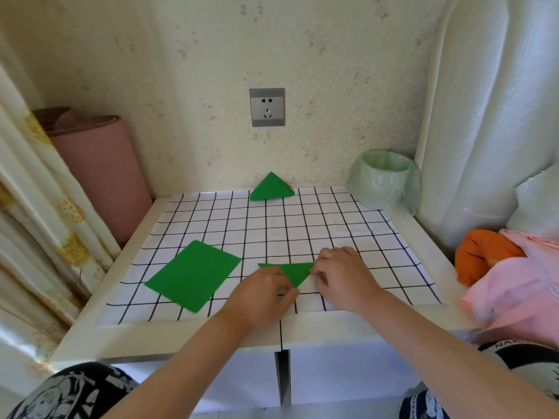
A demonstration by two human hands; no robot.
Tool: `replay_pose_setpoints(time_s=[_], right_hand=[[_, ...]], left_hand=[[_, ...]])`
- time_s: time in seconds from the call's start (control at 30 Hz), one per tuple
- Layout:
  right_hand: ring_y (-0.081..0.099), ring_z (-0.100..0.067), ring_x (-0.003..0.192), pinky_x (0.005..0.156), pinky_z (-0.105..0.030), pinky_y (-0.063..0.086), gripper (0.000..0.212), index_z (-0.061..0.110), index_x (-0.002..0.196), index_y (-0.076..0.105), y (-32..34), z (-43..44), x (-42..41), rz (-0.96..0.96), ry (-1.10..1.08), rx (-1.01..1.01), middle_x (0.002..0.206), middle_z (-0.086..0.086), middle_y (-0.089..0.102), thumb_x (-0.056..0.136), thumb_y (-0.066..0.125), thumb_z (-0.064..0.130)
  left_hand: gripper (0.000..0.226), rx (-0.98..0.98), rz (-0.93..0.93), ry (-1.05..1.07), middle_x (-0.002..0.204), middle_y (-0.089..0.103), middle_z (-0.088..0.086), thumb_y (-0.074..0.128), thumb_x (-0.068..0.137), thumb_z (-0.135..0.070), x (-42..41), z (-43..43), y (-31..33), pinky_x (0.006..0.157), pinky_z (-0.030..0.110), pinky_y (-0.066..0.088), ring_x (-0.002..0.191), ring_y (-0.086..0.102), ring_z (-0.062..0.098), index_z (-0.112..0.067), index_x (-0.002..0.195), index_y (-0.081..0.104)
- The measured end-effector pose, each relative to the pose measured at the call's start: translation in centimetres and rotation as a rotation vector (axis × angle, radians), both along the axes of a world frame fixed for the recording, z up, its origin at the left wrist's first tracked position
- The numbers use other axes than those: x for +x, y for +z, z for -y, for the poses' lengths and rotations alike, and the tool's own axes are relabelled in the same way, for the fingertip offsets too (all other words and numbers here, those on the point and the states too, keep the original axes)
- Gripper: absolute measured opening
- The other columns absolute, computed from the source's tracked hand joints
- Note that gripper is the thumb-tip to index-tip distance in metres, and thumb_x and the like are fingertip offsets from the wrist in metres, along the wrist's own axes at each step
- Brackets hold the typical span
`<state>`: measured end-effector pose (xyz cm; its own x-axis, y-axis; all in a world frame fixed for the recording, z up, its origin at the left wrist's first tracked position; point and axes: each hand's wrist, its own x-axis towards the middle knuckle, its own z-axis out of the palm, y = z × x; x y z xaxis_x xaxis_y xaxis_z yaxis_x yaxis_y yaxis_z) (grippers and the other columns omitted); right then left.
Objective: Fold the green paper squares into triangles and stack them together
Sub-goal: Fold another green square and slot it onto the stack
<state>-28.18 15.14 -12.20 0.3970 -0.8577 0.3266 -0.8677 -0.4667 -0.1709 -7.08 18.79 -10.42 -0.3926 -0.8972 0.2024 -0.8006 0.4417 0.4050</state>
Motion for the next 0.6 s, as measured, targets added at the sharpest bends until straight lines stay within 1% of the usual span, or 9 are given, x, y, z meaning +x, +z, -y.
replay_pose_setpoints(time_s=[0.07,0.13,0.23,0.27,0.33,0.4,0.47,0.53,0.6], right_hand=[[0.057,-0.02,0.075,0.08,-0.041,0.047,0.018,0.024,0.081,0.074,0.0,0.3,0.0,-0.005,0.01,0.006,0.081,0.007,0.059,0.08,0.056,0.023],[0.056,-0.02,0.077,0.081,-0.041,0.046,0.013,0.024,0.081,0.072,0.0,0.6,-0.1,-0.034,0.031,0.016,0.082,0.007,0.058,0.081,0.059,0.022],[0.055,-0.019,0.087,0.087,-0.039,0.043,0.016,0.024,0.091,0.072,0.5,1.0,-0.3,-0.081,0.085,0.038,0.091,0.006,0.059,0.089,0.056,0.028],[0.055,-0.019,0.091,0.087,-0.038,0.042,0.016,0.024,0.095,0.072,0.6,1.2,-0.4,-0.074,0.115,0.042,0.096,0.006,0.061,0.091,0.057,0.029],[0.055,-0.017,0.093,0.085,-0.036,0.042,0.017,0.024,0.103,0.071,0.9,1.5,-0.4,-0.039,0.187,0.061,0.102,0.007,0.062,0.091,0.061,0.03],[0.056,-0.016,0.092,0.081,-0.036,0.044,0.018,0.025,0.106,0.071,1.1,2.1,-0.3,-0.037,0.255,0.094,0.103,0.008,0.063,0.091,0.064,0.033],[0.057,-0.016,0.088,0.076,-0.034,0.045,0.018,0.027,0.105,0.072,1.3,2.8,-0.3,-0.055,0.31,0.107,0.1,0.008,0.064,0.09,0.066,0.036],[0.057,-0.015,0.084,0.07,-0.03,0.044,0.019,0.027,0.102,0.073,1.4,3.5,-0.2,-0.089,0.35,0.089,0.095,0.009,0.065,0.09,0.066,0.04],[0.058,-0.015,0.079,0.066,-0.028,0.043,0.023,0.026,0.1,0.073,1.4,4.0,-0.2,-0.142,0.384,0.022,0.091,0.008,0.064,0.092,0.059,0.043]], left_hand=[[0.026,-0.002,0.02,0.024,0.09,0.06,-0.006,0.052,0.095,-0.036,-0.3,1.0,-0.1,0.078,0.03,0.047,0.085,0.053,0.011,-0.018,0.089,0.069],[0.02,-0.011,0.016,0.017,0.096,0.059,-0.007,0.059,0.091,-0.037,-0.7,1.8,-0.3,0.082,0.028,0.046,0.093,0.05,0.01,-0.021,0.099,0.067],[0.031,-0.022,0.019,-0.017,0.106,0.054,-0.007,0.066,0.087,-0.039,-0.9,2.7,-1.0,0.086,0.024,0.043,0.102,0.045,0.01,-0.023,0.113,0.064],[0.031,-0.045,0.031,-0.026,0.106,0.055,-0.005,0.064,0.088,-0.038,-0.9,3.0,-1.1,0.084,0.025,0.044,0.101,0.047,0.012,-0.022,0.114,0.064],[0.025,-0.137,0.097,-0.071,0.096,0.057,-0.002,0.06,0.09,-0.034,-1.0,3.6,-1.4,0.071,0.027,0.046,0.093,0.052,0.017,-0.019,0.109,0.066],[0.022,-0.206,0.154,-0.107,0.086,0.056,-0.001,0.056,0.09,-0.032,-1.0,3.9,-1.5,0.062,0.026,0.04,0.084,0.052,0.019,-0.017,0.101,0.067],[0.023,-0.236,0.159,-0.122,0.084,0.055,-0.002,0.054,0.09,-0.034,-1.0,4.1,-1.4,0.061,0.026,0.037,0.08,0.049,0.017,-0.017,0.1,0.066],[0.027,-0.226,0.119,-0.14,0.085,0.056,-0.001,0.058,0.087,-0.038,-0.8,4.3,-1.2,0.064,0.025,0.038,0.08,0.048,0.015,-0.018,0.103,0.067],[0.034,-0.193,0.11,-0.174,0.09,0.056,-0.002,0.063,0.084,-0.045,-0.4,4.6,-0.9,0.071,0.024,0.036,0.082,0.046,0.013,-0.021,0.108,0.066]])
